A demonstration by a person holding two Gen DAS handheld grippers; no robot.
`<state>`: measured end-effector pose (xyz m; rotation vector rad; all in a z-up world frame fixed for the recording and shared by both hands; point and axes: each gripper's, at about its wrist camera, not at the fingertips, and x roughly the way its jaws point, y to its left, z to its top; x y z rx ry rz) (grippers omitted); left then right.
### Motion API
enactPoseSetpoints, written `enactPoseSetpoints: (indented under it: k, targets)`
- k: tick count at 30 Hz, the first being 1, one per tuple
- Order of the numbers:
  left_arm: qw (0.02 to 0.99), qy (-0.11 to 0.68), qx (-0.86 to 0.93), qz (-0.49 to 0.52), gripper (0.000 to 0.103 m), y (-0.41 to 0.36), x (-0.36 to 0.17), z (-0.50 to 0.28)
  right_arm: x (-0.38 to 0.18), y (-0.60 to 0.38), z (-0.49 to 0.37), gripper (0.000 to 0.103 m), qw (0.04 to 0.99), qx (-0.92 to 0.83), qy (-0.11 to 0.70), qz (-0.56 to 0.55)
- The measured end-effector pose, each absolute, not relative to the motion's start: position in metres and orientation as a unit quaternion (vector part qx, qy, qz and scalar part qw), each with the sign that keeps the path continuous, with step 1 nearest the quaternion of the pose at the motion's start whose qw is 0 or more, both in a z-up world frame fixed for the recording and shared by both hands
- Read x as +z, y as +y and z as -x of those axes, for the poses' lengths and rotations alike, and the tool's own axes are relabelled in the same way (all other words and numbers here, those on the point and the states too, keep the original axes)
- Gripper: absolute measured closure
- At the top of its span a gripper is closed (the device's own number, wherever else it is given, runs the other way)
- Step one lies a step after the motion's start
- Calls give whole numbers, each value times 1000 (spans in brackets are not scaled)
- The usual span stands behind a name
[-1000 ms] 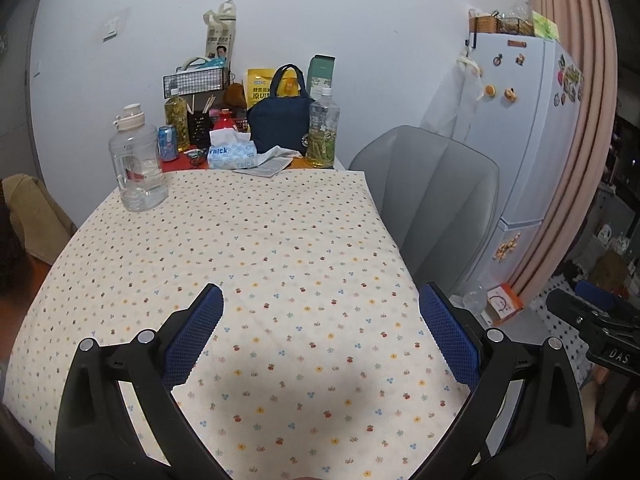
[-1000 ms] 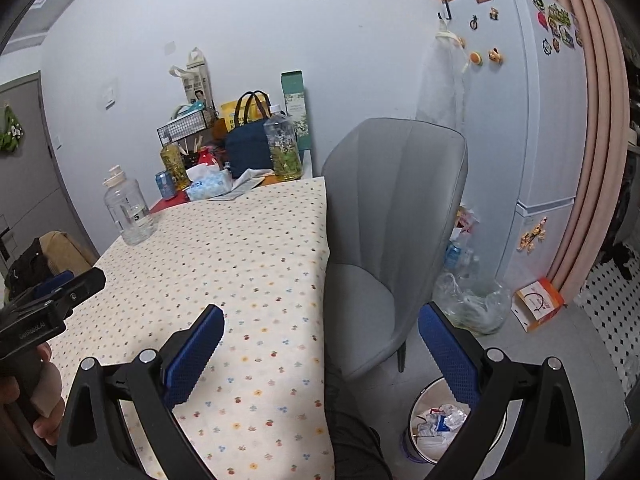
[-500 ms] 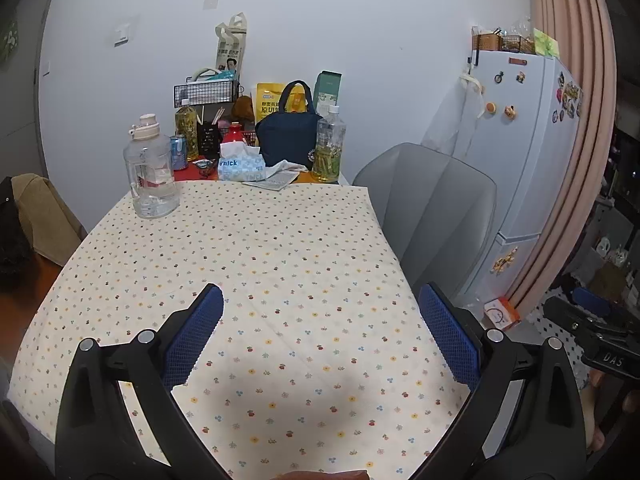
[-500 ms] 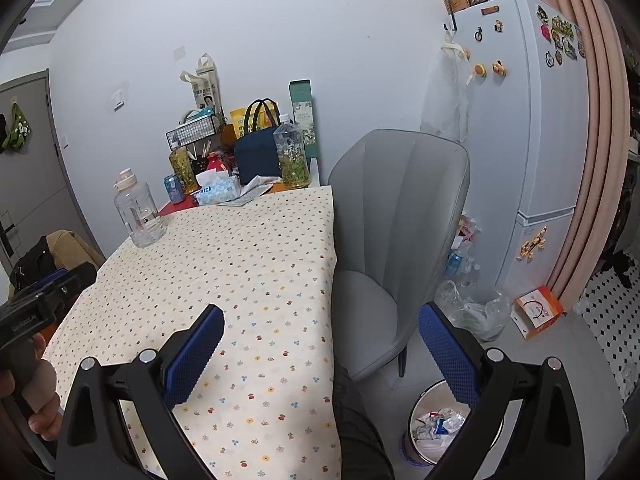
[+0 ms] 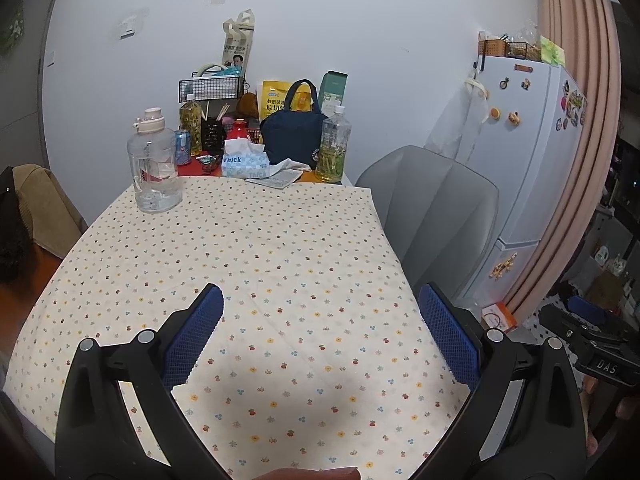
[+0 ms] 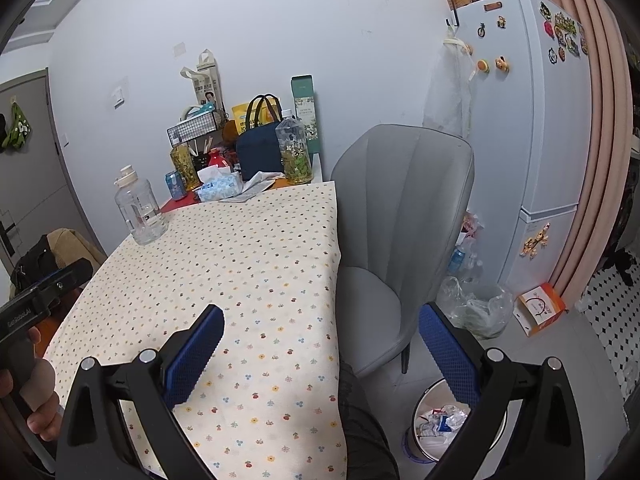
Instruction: Collect trash
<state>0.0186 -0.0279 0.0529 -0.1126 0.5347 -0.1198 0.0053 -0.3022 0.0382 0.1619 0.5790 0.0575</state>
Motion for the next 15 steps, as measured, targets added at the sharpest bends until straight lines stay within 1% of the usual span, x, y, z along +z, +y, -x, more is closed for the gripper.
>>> enactPoseSetpoints:
  k: [15]
  targets:
    - [959,268,-65,60,6,-29,51,-21,36,-301,-8,8,954,29,289,-80]
